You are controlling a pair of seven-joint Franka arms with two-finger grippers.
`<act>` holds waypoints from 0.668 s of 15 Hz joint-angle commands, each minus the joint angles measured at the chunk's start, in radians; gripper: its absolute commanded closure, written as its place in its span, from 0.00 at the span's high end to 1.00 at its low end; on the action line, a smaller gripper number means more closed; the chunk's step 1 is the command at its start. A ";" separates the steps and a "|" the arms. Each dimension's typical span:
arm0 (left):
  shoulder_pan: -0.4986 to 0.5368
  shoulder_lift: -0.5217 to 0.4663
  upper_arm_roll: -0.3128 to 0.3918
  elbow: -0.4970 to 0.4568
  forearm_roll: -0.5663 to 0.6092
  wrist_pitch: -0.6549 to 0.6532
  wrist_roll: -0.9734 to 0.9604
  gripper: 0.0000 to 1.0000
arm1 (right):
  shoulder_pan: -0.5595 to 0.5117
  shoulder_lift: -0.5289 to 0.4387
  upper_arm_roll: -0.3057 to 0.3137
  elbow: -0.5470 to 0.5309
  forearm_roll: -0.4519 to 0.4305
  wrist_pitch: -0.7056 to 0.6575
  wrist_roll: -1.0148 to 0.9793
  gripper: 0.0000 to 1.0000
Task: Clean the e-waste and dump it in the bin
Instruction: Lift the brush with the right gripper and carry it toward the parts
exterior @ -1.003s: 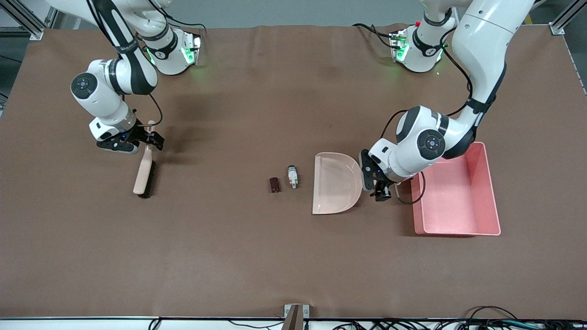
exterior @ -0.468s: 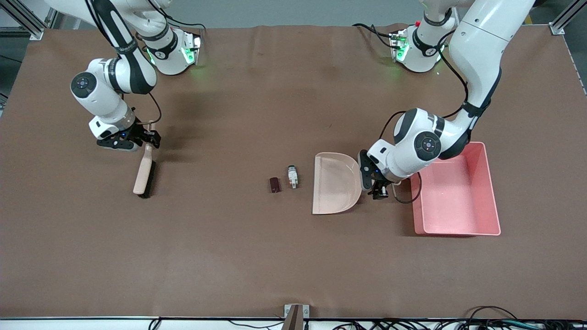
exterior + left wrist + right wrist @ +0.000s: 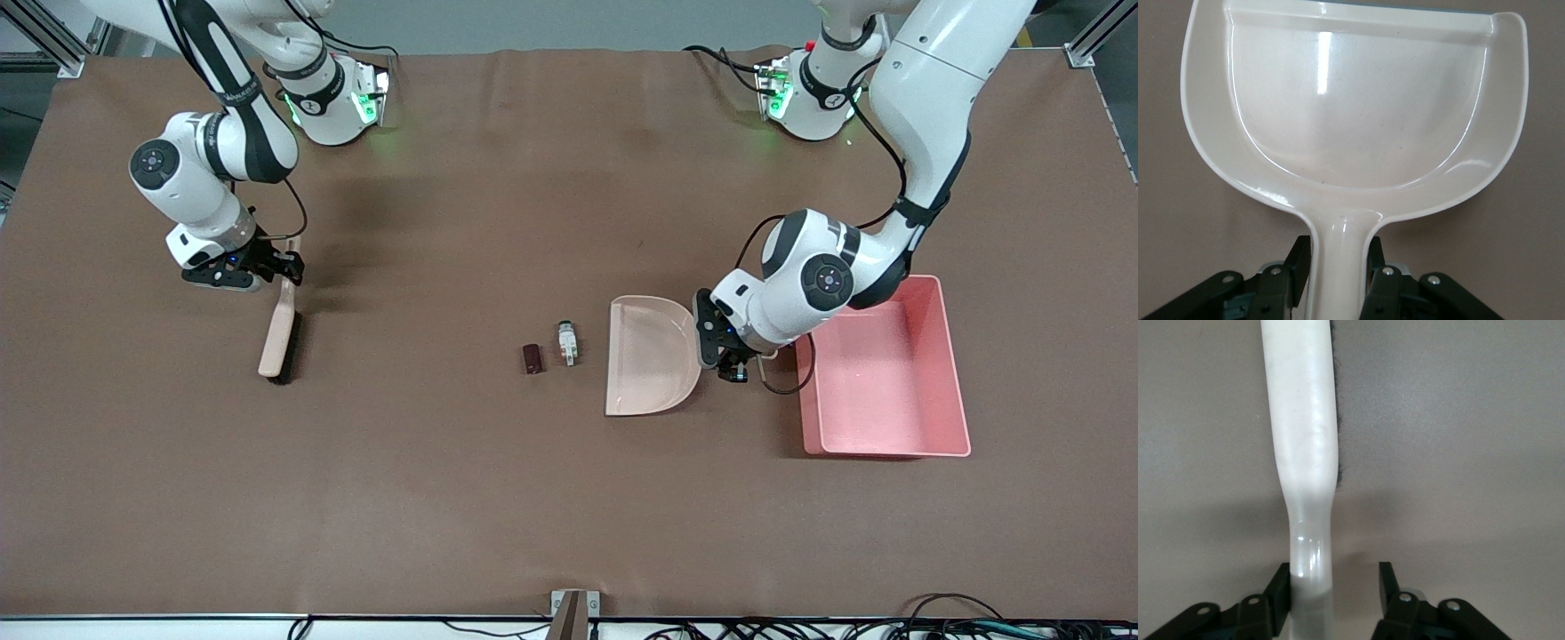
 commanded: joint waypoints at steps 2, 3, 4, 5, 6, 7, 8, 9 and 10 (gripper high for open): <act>0.001 -0.005 -0.006 -0.004 0.018 0.016 0.009 0.41 | 0.009 -0.016 0.008 -0.024 0.001 0.017 0.001 0.54; 0.001 -0.005 -0.006 -0.004 0.018 0.016 0.009 0.41 | 0.017 -0.016 0.008 -0.022 0.001 0.017 0.001 0.52; -0.001 -0.005 -0.006 -0.004 0.018 0.016 0.009 0.41 | 0.023 -0.014 0.008 -0.022 0.001 0.018 0.006 0.50; -0.001 -0.003 -0.006 -0.004 0.018 0.017 0.009 0.37 | 0.028 -0.014 0.010 -0.021 0.002 0.017 0.007 0.46; -0.002 -0.003 -0.006 -0.004 0.018 0.017 0.009 0.33 | 0.031 -0.012 0.010 -0.021 0.004 0.017 0.007 0.43; -0.002 -0.002 -0.006 -0.002 0.018 0.017 0.009 0.27 | 0.035 -0.012 0.008 -0.019 0.005 0.017 0.012 0.38; -0.002 0.000 -0.006 -0.001 0.018 0.017 0.009 0.23 | 0.035 -0.012 0.010 -0.018 0.005 0.017 0.014 0.34; -0.002 0.001 -0.006 0.001 0.018 0.017 0.009 0.17 | 0.035 -0.011 0.010 -0.018 0.005 0.017 0.014 0.29; -0.002 0.000 -0.006 0.002 0.018 0.017 0.009 0.13 | 0.035 -0.011 0.010 -0.016 0.005 0.017 0.014 0.25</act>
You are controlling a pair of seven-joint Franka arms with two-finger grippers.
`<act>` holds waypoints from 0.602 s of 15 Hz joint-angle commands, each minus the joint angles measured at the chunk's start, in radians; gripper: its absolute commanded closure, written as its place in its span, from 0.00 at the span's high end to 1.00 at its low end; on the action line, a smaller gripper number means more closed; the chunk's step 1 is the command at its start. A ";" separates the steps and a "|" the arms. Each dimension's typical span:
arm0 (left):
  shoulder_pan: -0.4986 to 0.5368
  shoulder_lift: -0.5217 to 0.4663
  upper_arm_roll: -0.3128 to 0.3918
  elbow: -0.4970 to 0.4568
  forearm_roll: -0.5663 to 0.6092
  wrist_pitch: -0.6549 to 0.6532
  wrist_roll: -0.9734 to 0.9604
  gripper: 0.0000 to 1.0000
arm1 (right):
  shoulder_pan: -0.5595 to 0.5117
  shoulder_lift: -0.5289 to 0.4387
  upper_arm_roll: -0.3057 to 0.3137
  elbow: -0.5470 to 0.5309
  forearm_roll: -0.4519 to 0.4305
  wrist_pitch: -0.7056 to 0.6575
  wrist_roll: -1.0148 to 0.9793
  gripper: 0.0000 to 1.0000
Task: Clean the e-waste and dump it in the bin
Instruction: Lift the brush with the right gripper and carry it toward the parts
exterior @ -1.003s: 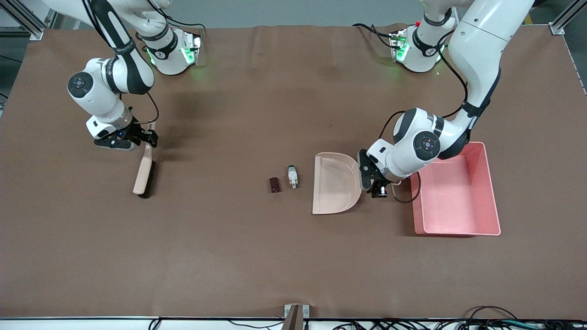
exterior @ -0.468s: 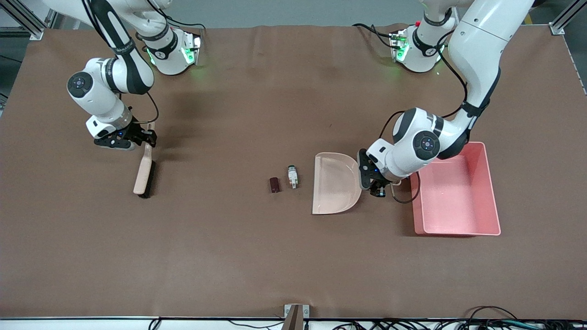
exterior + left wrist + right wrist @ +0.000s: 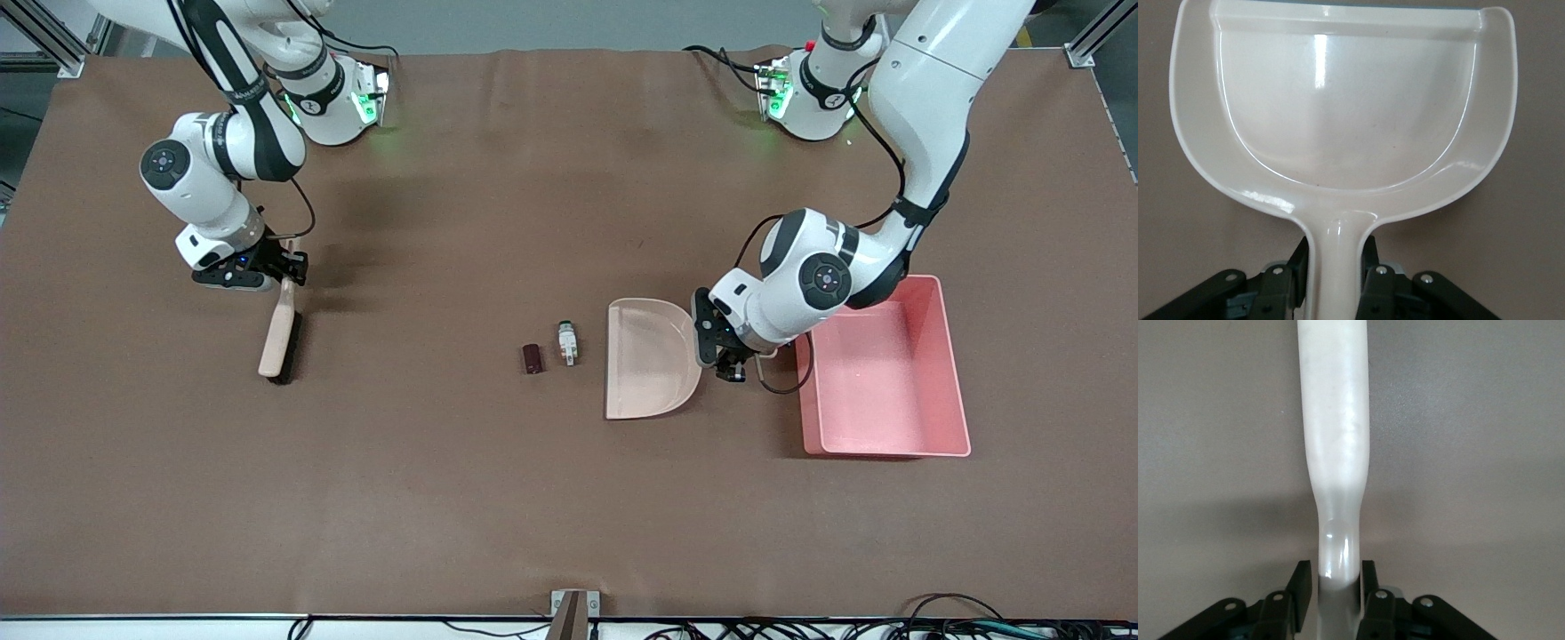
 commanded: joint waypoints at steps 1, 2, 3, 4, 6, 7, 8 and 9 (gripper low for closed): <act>0.000 0.000 -0.004 0.002 0.014 0.015 0.006 0.10 | 0.005 -0.009 0.003 -0.014 0.010 0.017 0.012 0.18; 0.000 0.000 -0.004 0.004 0.014 0.015 0.006 0.09 | 0.003 -0.008 0.003 -0.013 0.013 0.019 0.012 0.11; -0.002 -0.002 -0.004 0.004 0.015 0.013 0.008 0.06 | 0.001 -0.006 0.003 -0.010 0.013 0.019 0.014 0.03; -0.007 -0.003 -0.004 0.005 0.023 0.013 0.006 0.05 | 0.000 -0.005 0.003 -0.008 0.013 0.017 0.019 0.00; -0.019 -0.005 -0.002 0.011 0.040 0.012 0.002 0.02 | 0.004 -0.005 0.003 0.010 0.013 0.007 0.060 0.00; -0.020 -0.005 -0.002 0.013 0.040 0.009 0.002 0.01 | 0.005 -0.006 0.003 0.031 0.013 -0.022 0.075 0.00; -0.020 -0.007 -0.001 0.013 0.040 0.007 0.002 0.00 | 0.006 -0.008 0.006 0.056 0.013 -0.085 0.081 0.00; -0.022 -0.013 0.002 0.013 0.041 0.004 0.002 0.00 | 0.009 -0.009 0.009 0.085 0.014 -0.152 0.086 0.00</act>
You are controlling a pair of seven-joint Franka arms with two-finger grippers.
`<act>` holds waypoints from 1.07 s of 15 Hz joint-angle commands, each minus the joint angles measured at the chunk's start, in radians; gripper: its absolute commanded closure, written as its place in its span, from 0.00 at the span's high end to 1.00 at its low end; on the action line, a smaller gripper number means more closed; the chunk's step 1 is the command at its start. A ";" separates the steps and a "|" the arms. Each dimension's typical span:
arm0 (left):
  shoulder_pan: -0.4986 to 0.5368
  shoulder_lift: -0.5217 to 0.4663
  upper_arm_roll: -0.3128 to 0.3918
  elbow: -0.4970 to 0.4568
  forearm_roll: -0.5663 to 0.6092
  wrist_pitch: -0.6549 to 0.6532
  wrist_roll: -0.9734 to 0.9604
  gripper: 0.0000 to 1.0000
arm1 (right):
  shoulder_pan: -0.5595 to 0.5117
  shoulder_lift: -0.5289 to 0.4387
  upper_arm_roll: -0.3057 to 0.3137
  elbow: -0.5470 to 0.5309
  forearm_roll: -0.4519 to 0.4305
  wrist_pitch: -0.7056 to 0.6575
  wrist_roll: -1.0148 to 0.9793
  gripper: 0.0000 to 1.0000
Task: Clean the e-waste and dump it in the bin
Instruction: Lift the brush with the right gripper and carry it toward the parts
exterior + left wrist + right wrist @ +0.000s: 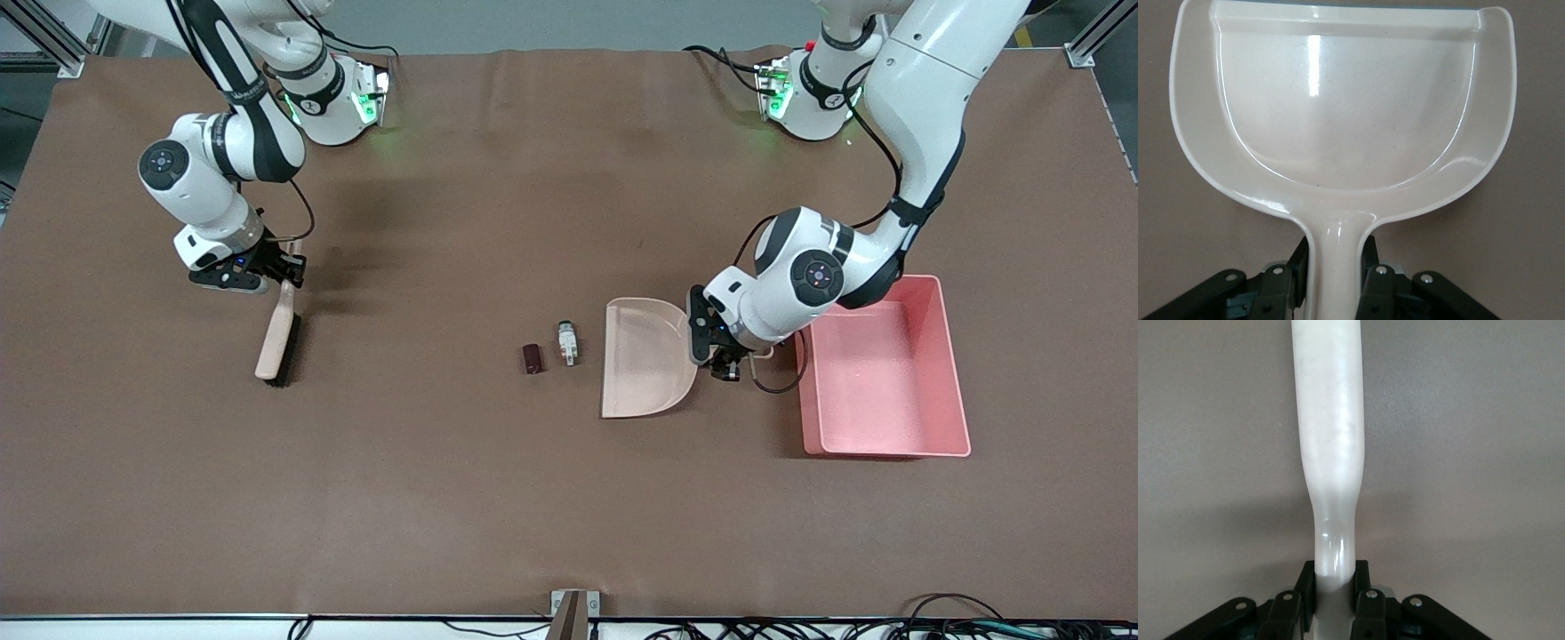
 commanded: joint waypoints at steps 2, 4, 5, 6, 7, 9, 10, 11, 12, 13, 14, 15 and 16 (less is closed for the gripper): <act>0.003 -0.013 0.000 0.007 0.066 0.001 -0.009 0.00 | 0.064 -0.014 0.014 0.094 0.023 -0.148 0.091 0.00; -0.001 -0.014 0.001 0.008 0.084 -0.012 -0.027 0.00 | 0.188 -0.006 0.016 0.137 0.039 -0.147 0.233 0.00; -0.003 -0.017 0.001 0.016 0.086 -0.028 -0.035 0.00 | 0.251 0.004 0.016 0.160 0.043 -0.147 0.307 0.00; -0.004 -0.020 0.001 0.021 0.086 -0.044 -0.040 0.00 | 0.308 0.029 0.016 0.187 0.047 -0.147 0.385 0.00; -0.012 -0.023 0.001 0.021 0.086 -0.055 -0.050 0.00 | 0.372 0.055 0.016 0.219 0.047 -0.146 0.456 0.00; -0.018 -0.033 0.006 0.021 0.087 -0.070 -0.081 0.00 | 0.471 0.113 0.014 0.307 0.048 -0.150 0.571 0.00; -0.017 -0.033 0.004 0.021 0.096 -0.079 -0.083 0.00 | 0.521 0.147 0.014 0.348 0.047 -0.150 0.640 0.00; -0.017 -0.034 0.004 0.021 0.110 -0.081 -0.095 0.00 | 0.567 0.182 0.014 0.394 0.047 -0.152 0.707 0.00; -0.017 -0.034 0.003 0.022 0.122 -0.082 -0.119 0.00 | 0.598 0.223 0.014 0.436 0.047 -0.150 0.764 0.00; -0.018 -0.034 0.003 0.022 0.135 -0.088 -0.145 0.00 | 0.624 0.268 0.014 0.479 0.047 -0.150 0.801 0.00; -0.024 -0.034 0.003 0.022 0.155 -0.095 -0.170 0.00 | 0.635 0.303 0.014 0.511 0.047 -0.150 0.820 0.00; -0.024 -0.034 0.001 0.022 0.170 -0.096 -0.185 0.00 | 0.649 0.329 0.014 0.537 0.047 -0.150 0.832 0.00; -0.024 -0.034 0.000 0.022 0.173 -0.098 -0.190 0.00 | 0.664 0.346 0.014 0.559 0.047 -0.150 0.850 0.00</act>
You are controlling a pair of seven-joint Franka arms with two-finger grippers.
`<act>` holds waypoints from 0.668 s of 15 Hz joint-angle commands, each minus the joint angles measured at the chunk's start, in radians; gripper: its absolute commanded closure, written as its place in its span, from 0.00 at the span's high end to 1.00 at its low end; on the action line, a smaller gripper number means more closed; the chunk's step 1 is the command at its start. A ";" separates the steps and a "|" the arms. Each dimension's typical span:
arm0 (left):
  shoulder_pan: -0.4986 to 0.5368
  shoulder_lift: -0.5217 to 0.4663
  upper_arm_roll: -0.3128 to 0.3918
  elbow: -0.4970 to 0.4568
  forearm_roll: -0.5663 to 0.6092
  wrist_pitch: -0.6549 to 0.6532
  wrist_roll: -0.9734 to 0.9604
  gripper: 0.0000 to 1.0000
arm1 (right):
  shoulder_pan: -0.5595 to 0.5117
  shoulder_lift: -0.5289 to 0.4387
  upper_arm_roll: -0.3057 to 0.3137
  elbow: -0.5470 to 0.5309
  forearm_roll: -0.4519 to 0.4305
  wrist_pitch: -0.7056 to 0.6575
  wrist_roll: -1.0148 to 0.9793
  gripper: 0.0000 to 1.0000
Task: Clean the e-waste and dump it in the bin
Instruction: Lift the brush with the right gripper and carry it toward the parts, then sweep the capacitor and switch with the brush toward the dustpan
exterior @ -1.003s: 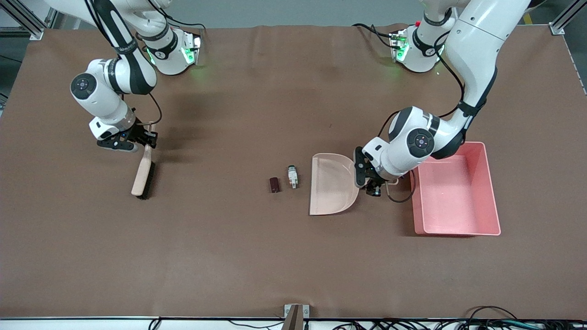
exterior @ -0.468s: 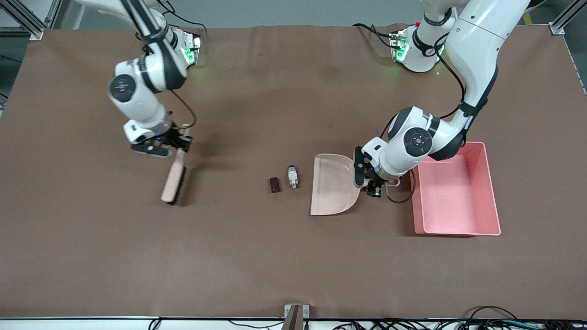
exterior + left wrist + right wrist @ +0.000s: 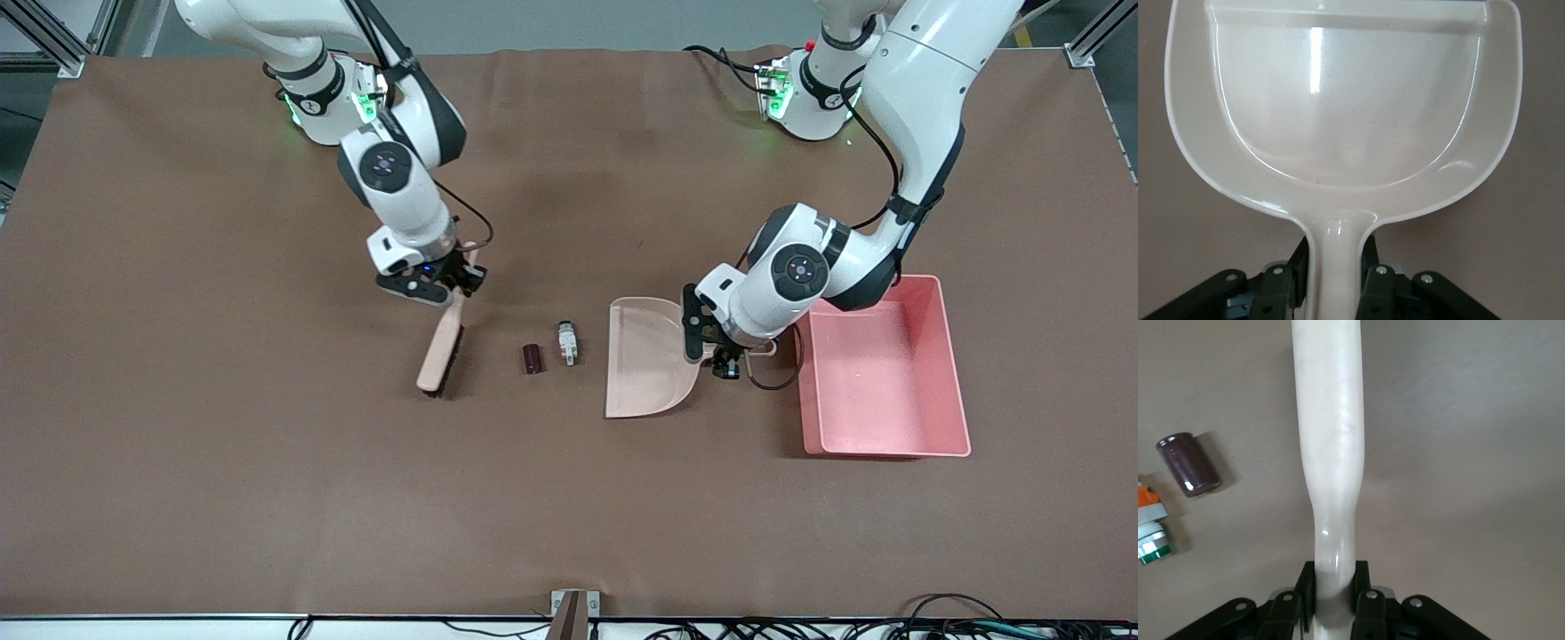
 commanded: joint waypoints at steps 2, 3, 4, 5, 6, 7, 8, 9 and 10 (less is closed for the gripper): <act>-0.006 -0.024 0.000 -0.001 0.032 -0.029 -0.040 0.00 | 0.061 0.099 -0.012 0.126 0.008 -0.012 0.063 0.00; -0.007 -0.022 0.000 0.006 0.032 -0.030 -0.040 0.00 | 0.073 0.110 -0.012 0.140 0.008 -0.013 0.072 0.00; -0.009 -0.022 0.000 0.008 0.032 -0.029 -0.040 0.00 | 0.093 0.114 -0.012 0.146 0.008 -0.012 0.078 0.00; -0.009 -0.021 0.000 0.009 0.032 -0.030 -0.042 0.00 | 0.105 0.116 -0.012 0.146 0.008 -0.012 0.084 0.00; -0.007 -0.021 0.000 0.011 0.032 -0.030 -0.042 0.00 | 0.122 0.120 -0.012 0.146 0.008 -0.012 0.102 0.00; -0.007 -0.021 -0.001 0.011 0.032 -0.030 -0.042 0.00 | 0.136 0.124 -0.012 0.146 0.008 -0.012 0.125 0.00; -0.007 -0.022 -0.001 0.012 0.033 -0.030 -0.042 0.00 | 0.147 0.130 -0.012 0.146 0.008 -0.012 0.139 0.00; -0.006 -0.021 -0.001 0.014 0.033 -0.030 -0.040 0.00 | 0.157 0.136 -0.012 0.146 0.008 -0.010 0.148 0.00; -0.007 -0.021 -0.001 0.018 0.033 -0.030 -0.040 0.00 | 0.168 0.137 -0.012 0.146 0.008 -0.008 0.152 0.00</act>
